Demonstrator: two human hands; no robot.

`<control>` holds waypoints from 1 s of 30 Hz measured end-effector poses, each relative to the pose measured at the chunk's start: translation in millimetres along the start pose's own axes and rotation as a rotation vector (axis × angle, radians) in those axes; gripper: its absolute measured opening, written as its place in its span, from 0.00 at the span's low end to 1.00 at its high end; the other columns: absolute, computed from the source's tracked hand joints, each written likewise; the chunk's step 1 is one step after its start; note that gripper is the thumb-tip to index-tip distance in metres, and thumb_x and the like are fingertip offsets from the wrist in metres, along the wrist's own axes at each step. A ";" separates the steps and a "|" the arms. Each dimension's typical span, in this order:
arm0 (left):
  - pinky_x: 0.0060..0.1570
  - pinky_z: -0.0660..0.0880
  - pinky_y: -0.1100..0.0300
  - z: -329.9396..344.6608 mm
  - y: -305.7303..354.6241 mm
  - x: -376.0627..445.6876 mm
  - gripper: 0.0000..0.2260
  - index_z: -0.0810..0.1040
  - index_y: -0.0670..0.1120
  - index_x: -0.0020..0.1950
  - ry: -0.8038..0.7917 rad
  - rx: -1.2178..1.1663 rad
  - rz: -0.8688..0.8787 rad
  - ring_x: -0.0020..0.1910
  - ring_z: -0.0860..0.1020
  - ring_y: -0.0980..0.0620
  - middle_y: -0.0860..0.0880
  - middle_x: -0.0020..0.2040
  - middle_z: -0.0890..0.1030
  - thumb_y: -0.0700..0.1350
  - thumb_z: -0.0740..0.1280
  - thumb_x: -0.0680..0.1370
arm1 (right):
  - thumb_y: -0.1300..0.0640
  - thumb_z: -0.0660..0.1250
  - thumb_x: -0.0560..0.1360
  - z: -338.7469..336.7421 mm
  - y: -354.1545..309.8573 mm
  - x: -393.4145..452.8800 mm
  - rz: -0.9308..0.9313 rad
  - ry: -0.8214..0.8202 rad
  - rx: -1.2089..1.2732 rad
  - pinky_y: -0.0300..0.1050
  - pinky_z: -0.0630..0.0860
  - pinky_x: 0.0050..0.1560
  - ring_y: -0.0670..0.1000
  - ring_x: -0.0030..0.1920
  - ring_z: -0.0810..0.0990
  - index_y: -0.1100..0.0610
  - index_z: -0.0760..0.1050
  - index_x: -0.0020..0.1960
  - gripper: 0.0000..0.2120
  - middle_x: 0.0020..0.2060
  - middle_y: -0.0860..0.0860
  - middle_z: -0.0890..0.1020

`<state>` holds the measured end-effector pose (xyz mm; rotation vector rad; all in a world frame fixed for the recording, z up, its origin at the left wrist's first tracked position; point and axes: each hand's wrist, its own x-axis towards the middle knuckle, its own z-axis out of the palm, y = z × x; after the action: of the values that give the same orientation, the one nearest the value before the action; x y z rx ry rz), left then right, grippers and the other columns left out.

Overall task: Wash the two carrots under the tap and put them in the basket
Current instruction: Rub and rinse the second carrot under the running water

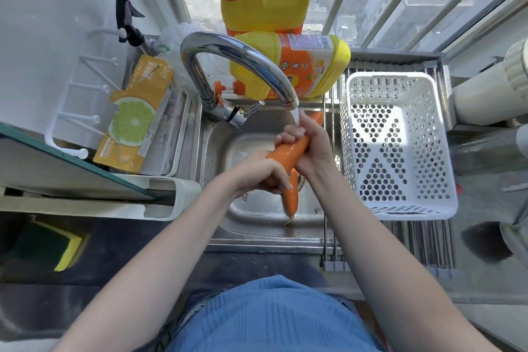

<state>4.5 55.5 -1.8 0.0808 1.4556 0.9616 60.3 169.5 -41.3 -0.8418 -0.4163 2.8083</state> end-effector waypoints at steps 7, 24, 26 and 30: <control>0.22 0.71 0.68 1.6 -9.3 6.2 0.09 0.72 0.39 0.42 -0.202 -0.560 -0.205 0.23 0.72 0.56 0.47 0.29 0.74 0.31 0.64 0.63 | 0.55 0.61 0.77 30.3 -6.2 14.5 0.119 0.215 -0.150 0.32 0.68 0.23 0.42 0.16 0.65 0.55 0.70 0.32 0.15 0.16 0.44 0.65; 0.36 0.67 0.57 17.6 -39.9 30.2 0.05 0.74 0.45 0.42 0.733 0.389 0.226 0.44 0.79 0.39 0.42 0.44 0.83 0.45 0.67 0.71 | 0.55 0.61 0.74 24.0 31.6 37.8 -0.353 0.925 -0.982 0.57 0.80 0.44 0.63 0.41 0.82 0.58 0.69 0.48 0.07 0.41 0.59 0.80; 0.32 0.72 0.57 17.5 -40.6 29.6 0.07 0.77 0.43 0.41 0.674 0.263 0.157 0.37 0.81 0.43 0.44 0.36 0.83 0.45 0.67 0.66 | 0.54 0.64 0.74 19.9 29.5 38.1 -0.297 0.889 -1.022 0.59 0.81 0.43 0.64 0.40 0.82 0.57 0.67 0.50 0.09 0.42 0.59 0.79; 0.20 0.62 0.67 16.4 -27.7 17.9 0.09 0.74 0.41 0.38 0.353 -0.171 -0.061 0.21 0.72 0.52 0.47 0.24 0.75 0.32 0.68 0.61 | 0.54 0.68 0.76 20.9 12.6 36.8 -0.060 0.660 -0.723 0.45 0.78 0.28 0.53 0.22 0.75 0.61 0.71 0.47 0.11 0.28 0.57 0.75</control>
<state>29.1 56.3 -29.1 -0.2703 1.6784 1.0835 17.1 162.4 -47.3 -1.7520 -1.3109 2.1052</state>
